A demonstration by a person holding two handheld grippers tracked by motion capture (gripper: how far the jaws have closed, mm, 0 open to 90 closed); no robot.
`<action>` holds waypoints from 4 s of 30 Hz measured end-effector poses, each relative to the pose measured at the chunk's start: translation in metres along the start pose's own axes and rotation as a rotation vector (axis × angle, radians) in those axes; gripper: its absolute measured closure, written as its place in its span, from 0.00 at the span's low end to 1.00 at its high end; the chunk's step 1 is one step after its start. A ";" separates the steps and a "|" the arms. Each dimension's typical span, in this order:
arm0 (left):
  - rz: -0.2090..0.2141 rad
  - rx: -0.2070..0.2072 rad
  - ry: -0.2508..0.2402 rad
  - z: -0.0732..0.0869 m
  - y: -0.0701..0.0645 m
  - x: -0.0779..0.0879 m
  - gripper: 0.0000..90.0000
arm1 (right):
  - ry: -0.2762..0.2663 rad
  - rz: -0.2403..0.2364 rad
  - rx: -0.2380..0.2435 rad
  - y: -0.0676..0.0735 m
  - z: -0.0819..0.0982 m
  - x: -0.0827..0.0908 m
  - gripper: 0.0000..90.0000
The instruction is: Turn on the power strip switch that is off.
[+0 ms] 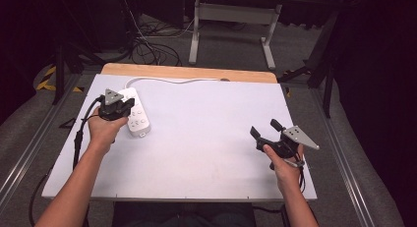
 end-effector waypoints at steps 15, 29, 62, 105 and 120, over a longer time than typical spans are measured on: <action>0.011 -0.013 0.169 0.006 -0.006 -0.024 1.00 | 0.008 -0.008 0.015 0.003 0.001 -0.001 0.13; -0.015 -0.007 0.277 0.024 -0.001 -0.036 1.00 | 0.011 -0.007 0.016 0.003 0.001 0.000 0.13; 0.038 0.051 0.261 0.025 -0.003 -0.035 1.00 | 0.011 -0.002 0.014 0.001 -0.001 0.001 0.13; 0.040 0.055 0.266 0.030 -0.005 -0.036 1.00 | 0.003 -0.001 0.026 0.005 -0.003 0.003 0.13; 0.025 0.036 0.284 0.029 -0.007 -0.036 1.00 | 0.013 -0.004 0.024 0.005 -0.002 0.002 0.13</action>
Point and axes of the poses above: each handheld gripper's, and its own axes: x roughly backward along the jaws, z roughly out of its underside, y roughly to its left, the point moved 8 cm from there along -x, roughly forward along the jaws, and after that the axes turned 6 degrees about -y, right-handed, at the moved point
